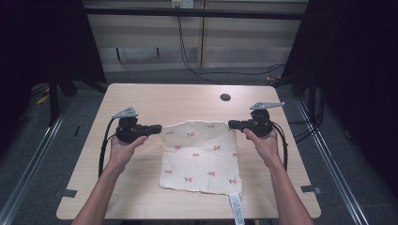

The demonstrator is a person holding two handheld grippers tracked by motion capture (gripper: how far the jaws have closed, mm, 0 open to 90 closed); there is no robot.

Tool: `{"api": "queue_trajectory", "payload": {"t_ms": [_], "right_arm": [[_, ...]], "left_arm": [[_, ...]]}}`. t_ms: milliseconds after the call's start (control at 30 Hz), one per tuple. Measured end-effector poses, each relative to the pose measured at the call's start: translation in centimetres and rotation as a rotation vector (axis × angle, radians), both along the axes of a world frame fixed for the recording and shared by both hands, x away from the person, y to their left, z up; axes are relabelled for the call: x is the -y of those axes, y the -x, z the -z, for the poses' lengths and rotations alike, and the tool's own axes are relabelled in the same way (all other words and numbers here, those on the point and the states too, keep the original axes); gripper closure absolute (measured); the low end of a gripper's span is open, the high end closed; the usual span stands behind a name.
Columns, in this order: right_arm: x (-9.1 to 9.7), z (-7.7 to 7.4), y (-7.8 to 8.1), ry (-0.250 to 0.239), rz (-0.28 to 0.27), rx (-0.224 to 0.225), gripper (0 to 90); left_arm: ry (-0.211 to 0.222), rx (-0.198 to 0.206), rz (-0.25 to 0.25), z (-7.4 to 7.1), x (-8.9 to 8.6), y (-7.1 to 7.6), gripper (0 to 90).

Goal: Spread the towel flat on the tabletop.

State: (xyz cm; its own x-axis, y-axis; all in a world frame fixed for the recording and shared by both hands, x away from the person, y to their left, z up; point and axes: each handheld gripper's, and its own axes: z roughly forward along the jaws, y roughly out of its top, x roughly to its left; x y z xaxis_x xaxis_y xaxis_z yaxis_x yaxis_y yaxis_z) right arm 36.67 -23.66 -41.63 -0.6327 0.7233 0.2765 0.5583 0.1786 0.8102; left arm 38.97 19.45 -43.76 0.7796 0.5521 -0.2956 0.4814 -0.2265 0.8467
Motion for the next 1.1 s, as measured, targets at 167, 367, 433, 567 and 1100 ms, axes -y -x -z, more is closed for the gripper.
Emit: {"api": "queue_trajectory", "payload": {"t_ms": [167, 367, 433, 567, 1100], "right_arm": [[0.2, 0.5, -0.7, 0.007, 0.009, -0.018, 88.3], [0.7, 1.0, -1.5, -0.001, 0.038, -0.028, 86.4], [0.8, 0.9, -1.7, 0.012, 0.045, -0.027, 84.9], [0.9, 0.2, -1.1, 0.028, 0.057, 0.003, 77.4], [0.1, 1.1, 3.5, 0.077, -0.040, -0.024, 65.3]], "left_arm": [[-0.028, -0.006, -0.001, 0.6, 0.6, -0.3, 87.5], [-0.033, -0.022, -0.030, 1.1, 0.4, -1.1, 74.6], [-0.039, -0.028, -0.053, 1.1, 0.2, -1.2, 67.1], [-0.036, -0.026, -0.054, 0.8, -0.3, -0.8, 62.9], [-0.067, -0.003, 0.055, -0.3, -0.2, 3.0, 71.3]]}}
